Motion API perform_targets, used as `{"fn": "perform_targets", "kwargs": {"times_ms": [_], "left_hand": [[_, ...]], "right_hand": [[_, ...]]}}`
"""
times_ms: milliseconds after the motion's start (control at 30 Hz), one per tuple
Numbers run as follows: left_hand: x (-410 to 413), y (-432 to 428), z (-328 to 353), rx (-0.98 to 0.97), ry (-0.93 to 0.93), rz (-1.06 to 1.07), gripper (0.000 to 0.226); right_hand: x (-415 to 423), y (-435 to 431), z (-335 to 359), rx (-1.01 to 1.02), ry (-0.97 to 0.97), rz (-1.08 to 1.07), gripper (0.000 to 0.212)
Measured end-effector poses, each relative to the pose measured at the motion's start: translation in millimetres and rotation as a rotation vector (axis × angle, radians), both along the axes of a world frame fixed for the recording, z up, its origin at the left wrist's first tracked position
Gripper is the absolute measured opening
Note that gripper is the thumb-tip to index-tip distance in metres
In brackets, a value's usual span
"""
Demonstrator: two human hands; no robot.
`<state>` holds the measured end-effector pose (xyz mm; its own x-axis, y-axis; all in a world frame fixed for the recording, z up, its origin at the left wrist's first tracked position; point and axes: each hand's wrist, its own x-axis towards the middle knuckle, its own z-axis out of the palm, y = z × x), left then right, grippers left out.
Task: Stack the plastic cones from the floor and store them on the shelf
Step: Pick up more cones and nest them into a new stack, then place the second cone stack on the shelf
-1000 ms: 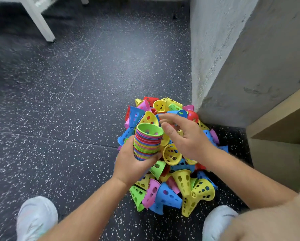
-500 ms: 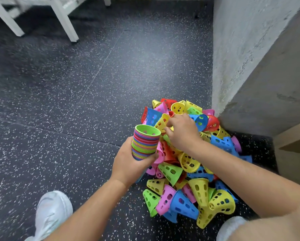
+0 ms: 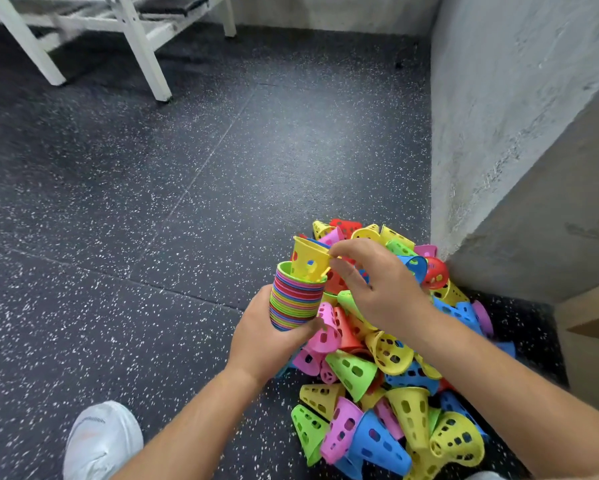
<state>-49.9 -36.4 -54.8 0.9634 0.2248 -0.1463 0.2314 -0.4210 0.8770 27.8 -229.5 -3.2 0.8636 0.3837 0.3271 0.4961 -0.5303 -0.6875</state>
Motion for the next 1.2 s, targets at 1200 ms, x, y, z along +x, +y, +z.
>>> {"fn": "perform_targets", "kwargs": {"times_ms": [1200], "left_hand": [[33, -2, 15, -0.122, 0.012, -0.145, 0.049]], "right_hand": [[16, -13, 24, 0.000, -0.152, -0.124, 0.016]]}}
